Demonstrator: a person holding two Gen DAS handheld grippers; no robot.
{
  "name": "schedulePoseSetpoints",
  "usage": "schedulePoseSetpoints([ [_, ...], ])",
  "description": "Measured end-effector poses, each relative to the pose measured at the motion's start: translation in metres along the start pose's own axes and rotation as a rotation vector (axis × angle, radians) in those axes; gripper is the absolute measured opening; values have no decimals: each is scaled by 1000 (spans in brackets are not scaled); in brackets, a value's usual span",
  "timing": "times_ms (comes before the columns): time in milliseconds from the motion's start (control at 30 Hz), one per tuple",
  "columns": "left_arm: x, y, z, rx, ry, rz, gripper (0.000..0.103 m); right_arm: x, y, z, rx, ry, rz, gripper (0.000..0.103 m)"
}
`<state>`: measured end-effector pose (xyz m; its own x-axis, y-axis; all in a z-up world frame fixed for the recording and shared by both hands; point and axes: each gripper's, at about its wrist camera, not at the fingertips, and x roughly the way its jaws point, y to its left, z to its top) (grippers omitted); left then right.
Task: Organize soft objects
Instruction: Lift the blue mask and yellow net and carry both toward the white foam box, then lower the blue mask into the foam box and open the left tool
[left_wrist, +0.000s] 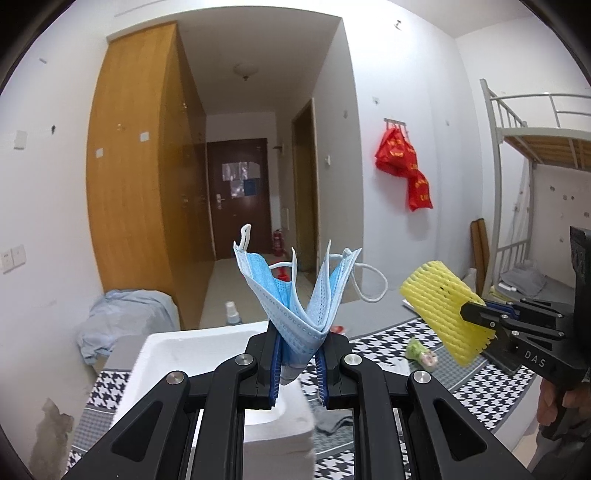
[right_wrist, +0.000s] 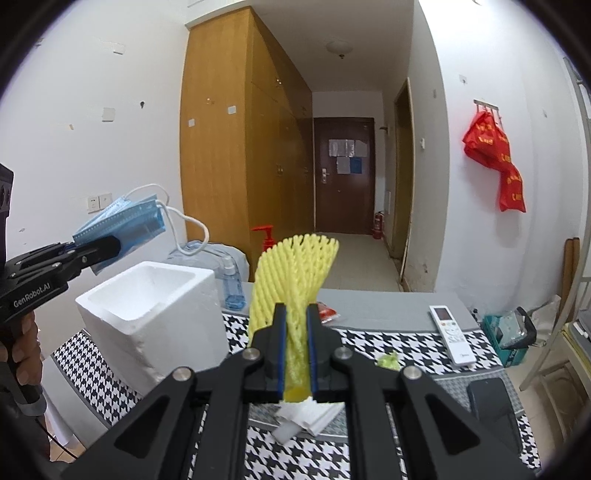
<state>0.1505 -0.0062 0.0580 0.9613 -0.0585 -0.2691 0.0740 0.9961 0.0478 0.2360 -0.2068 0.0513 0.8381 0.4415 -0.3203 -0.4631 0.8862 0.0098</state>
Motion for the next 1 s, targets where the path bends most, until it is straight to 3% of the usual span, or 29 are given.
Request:
schedulePoseSetpoints([
  [667, -9, 56, -3, -51, -5, 129, 17, 27, 52, 20, -53, -12, 121, 12],
  [1000, 1, 70, -8, -67, 39, 146, 17, 40, 71, 24, -76, 3, 162, 12],
])
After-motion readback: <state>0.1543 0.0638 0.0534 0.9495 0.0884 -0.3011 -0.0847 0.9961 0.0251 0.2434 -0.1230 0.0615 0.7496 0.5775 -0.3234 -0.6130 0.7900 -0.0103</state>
